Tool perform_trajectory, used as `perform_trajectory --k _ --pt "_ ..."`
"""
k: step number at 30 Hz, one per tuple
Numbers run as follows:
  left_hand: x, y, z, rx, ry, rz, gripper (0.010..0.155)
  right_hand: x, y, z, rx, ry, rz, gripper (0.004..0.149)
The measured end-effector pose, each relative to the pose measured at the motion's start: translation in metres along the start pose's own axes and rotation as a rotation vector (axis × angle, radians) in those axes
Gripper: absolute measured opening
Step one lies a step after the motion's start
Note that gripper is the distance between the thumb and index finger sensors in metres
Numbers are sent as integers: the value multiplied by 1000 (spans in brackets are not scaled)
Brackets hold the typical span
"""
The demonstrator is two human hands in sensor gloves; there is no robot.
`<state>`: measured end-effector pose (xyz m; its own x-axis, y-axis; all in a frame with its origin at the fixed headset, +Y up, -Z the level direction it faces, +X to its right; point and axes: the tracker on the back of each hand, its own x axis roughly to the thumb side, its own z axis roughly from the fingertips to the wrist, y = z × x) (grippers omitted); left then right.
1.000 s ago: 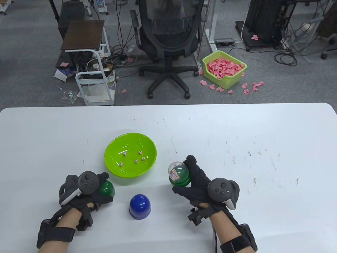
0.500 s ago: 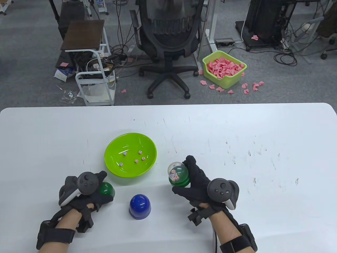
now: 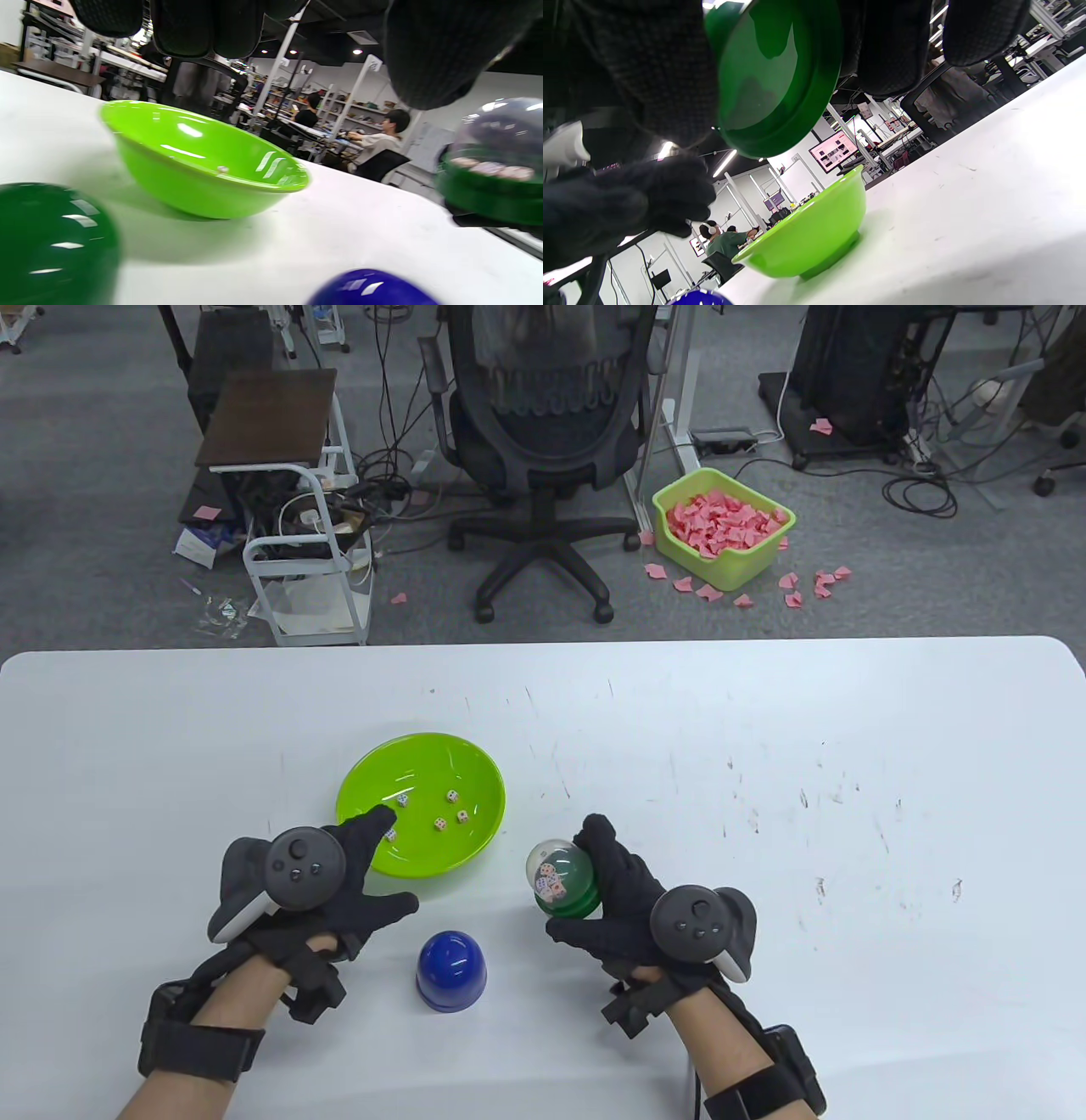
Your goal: Pour dice into bowl
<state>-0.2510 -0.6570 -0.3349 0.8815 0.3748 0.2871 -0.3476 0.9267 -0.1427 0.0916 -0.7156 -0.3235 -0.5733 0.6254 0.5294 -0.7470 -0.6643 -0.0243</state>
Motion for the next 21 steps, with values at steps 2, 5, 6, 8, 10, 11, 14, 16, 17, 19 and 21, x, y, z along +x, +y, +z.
perform_trajectory --k 2,5,6,8,10,11,14,16,17,19,21 --pt "16 -2 -5 -13 -40 16 97 4 3 0 14 -16 19 110" --pt "38 -10 -12 -43 -93 38 95 9 8 0 41 -43 51 110" --pt "43 -13 -14 -55 -105 40 94 11 9 0 46 -49 60 110" --pt "58 -21 -19 -83 -134 43 94 15 12 0 62 -70 83 110" --pt "68 -29 -23 -102 -152 42 94 18 14 1 72 -84 92 110" --pt "72 -32 -25 -110 -160 41 94 20 15 1 75 -90 93 110" --pt "84 -42 -30 -135 -179 38 92 23 18 1 86 -103 99 110" --pt "90 -47 -31 -143 -191 25 90 24 18 1 89 -107 107 110" --pt "93 -49 -32 -135 -201 12 90 24 18 1 89 -107 107 110" --pt "96 -49 -33 -111 -216 -14 90 23 17 1 86 -102 111 110" --pt "99 -48 -35 -117 -220 -23 90 23 16 1 84 -100 112 111"
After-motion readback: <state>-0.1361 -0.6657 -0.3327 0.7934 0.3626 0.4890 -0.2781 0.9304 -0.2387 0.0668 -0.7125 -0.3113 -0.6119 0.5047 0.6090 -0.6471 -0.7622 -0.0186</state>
